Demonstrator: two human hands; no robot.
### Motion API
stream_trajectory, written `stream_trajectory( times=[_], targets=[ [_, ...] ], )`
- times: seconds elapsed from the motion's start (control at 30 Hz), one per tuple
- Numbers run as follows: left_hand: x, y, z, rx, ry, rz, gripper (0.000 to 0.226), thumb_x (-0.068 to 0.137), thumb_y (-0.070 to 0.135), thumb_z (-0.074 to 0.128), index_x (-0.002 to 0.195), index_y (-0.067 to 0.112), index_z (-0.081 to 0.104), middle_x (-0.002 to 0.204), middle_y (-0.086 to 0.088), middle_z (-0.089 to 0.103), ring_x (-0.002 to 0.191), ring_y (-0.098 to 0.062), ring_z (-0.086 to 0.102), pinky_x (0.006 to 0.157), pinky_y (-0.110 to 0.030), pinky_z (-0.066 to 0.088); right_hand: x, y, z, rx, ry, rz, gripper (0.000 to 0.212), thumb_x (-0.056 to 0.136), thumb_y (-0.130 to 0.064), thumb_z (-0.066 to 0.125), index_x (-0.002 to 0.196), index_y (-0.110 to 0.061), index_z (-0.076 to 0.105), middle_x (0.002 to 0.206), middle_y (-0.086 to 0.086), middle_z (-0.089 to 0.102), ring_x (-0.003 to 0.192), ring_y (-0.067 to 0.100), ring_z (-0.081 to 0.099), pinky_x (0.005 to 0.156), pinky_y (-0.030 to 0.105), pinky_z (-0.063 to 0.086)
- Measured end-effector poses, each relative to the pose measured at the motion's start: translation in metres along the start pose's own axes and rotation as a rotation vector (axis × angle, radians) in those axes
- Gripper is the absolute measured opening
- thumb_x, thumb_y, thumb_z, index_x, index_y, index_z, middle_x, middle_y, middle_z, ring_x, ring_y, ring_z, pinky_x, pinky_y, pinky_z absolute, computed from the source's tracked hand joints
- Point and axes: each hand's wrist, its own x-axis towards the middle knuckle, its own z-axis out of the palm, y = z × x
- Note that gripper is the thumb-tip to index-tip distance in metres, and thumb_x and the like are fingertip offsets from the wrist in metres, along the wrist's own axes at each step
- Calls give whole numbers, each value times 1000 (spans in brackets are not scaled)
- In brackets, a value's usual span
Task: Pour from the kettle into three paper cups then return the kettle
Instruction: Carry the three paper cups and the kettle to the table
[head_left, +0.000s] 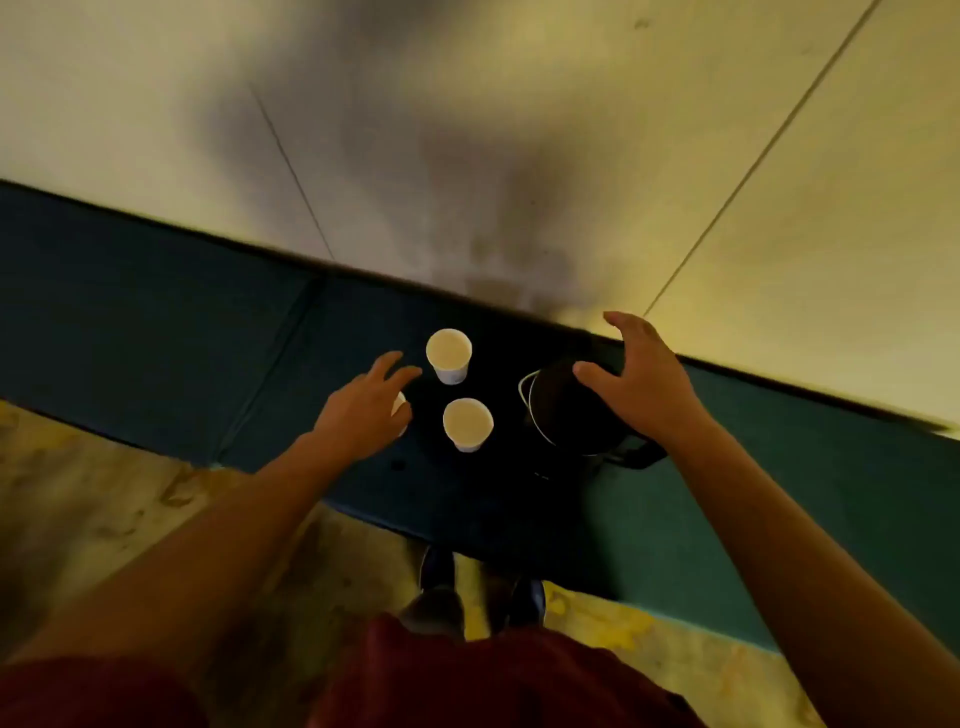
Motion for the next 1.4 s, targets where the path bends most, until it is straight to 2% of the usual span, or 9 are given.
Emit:
stream_trajectory(
  times=[0.23, 0.4, 0.6, 0.77, 0.93, 1.0, 1.1, 1.2, 1.4],
  targets=[
    [26, -11, 34, 20, -64, 27, 58, 97, 41, 50, 151, 33, 30, 163, 1, 21, 116, -29, 60, 77, -40, 54, 2, 16, 37, -48, 11, 262, 72, 90, -39, 69, 151, -17, 39, 157, 8, 40, 142, 31, 41, 110, 45, 38],
    [26, -19, 56, 19, -107, -2, 74, 93, 21, 57, 154, 34, 18, 164, -3, 18, 102, -24, 62, 63, -29, 49, -9, 21, 50, 2, 21, 361, 78, 90, -39, 69, 156, -18, 32, 159, 10, 37, 143, 31, 40, 110, 47, 38],
    [40, -37, 64, 82, -213, 13, 78, 90, 16, 64, 155, 24, 21, 151, -10, 38, 111, -28, 64, 87, -41, 55, 3, 15, 53, 6, 45, 371, 76, 91, -39, 67, 155, -17, 32, 158, 10, 38, 143, 31, 40, 110, 47, 38],
    [46, -23, 60, -35, -213, 22, 74, 90, 10, 64, 153, 24, 27, 134, -11, 56, 103, -30, 68, 82, -44, 55, 1, 19, 53, -1, 51, 385, 76, 91, -41, 67, 155, -18, 33, 158, 10, 39, 142, 31, 41, 109, 47, 40],
    [51, -12, 65, -74, -90, 68, 81, 87, 2, 64, 154, 23, 25, 154, -9, 33, 61, -13, 56, 48, -20, 39, 1, 21, 55, 3, 45, 371, 75, 92, -42, 66, 155, -18, 33, 157, 9, 40, 142, 29, 42, 109, 47, 39],
    [55, -13, 68, -49, -87, 67, 89, 85, -1, 63, 156, 27, 17, 161, -8, 20, 50, -11, 47, 42, -19, 32, 3, 19, 57, 6, 41, 351, 75, 91, -42, 65, 155, -18, 33, 157, 8, 40, 142, 29, 42, 110, 47, 40],
    [64, -8, 67, -22, -69, 68, 93, 86, -4, 58, 157, 30, 10, 164, -6, 14, 49, -12, 47, 40, -25, 38, 4, 21, 55, 5, 42, 332, 75, 92, -43, 64, 156, -18, 32, 158, 8, 39, 143, 28, 41, 111, 47, 40],
    [72, 0, 68, -67, -77, 63, 87, 88, -3, 54, 157, 28, 11, 164, -5, 17, 50, -12, 46, 40, -25, 36, 2, 23, 55, 9, 49, 322, 73, 94, -43, 62, 156, -18, 32, 158, 8, 40, 143, 28, 41, 111, 47, 39],
    [70, 21, 74, -132, -86, 109, 42, 101, 16, 48, 140, 5, 44, 145, -15, 47, 69, -24, 62, 52, -36, 52, -3, 27, 55, 17, 85, 313, 64, 99, -47, 53, 153, -17, 37, 155, 7, 43, 143, 28, 40, 111, 44, 36]
  ],
)
